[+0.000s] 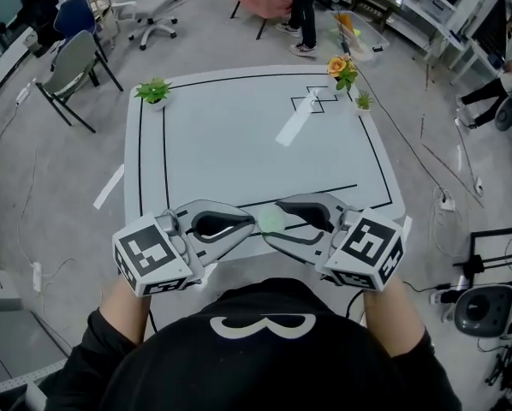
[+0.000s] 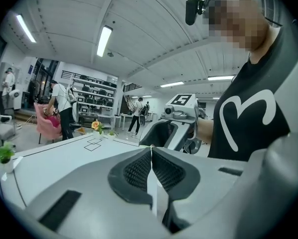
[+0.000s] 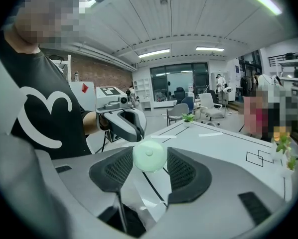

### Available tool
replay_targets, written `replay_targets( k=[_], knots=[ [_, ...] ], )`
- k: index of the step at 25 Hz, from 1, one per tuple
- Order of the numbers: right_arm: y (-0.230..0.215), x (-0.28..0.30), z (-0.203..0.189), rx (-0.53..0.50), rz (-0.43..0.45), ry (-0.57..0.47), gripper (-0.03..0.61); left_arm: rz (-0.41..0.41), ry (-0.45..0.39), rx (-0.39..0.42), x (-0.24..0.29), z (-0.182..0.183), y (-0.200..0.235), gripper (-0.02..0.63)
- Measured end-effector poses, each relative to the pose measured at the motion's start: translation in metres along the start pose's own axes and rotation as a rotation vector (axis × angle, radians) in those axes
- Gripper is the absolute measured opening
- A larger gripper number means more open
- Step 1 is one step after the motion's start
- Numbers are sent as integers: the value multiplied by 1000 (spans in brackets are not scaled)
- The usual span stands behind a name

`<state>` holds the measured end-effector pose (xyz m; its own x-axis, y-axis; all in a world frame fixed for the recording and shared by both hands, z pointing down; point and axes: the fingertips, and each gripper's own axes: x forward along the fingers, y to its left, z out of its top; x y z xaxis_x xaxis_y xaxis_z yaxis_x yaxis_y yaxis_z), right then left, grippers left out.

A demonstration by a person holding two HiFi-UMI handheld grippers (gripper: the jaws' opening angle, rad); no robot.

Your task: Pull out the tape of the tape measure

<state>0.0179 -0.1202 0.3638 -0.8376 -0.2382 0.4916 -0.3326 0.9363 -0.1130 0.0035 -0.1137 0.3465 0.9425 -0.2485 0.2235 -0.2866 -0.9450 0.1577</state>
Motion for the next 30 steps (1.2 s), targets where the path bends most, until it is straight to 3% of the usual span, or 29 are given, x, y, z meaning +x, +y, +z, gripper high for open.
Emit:
replay_targets(
  k=[8,24,30],
  knots=[
    [-3,17,10,4,-14,-18,219,136,-33,-21,-18,-2,15,12],
    [-5,22,16,22,-83,-2,219,263,-62,-24,-37,-1,23,12],
    [-10,28,9,56,-109,14,219,324,-51,-82,-46,-13,35,12]
  ],
)
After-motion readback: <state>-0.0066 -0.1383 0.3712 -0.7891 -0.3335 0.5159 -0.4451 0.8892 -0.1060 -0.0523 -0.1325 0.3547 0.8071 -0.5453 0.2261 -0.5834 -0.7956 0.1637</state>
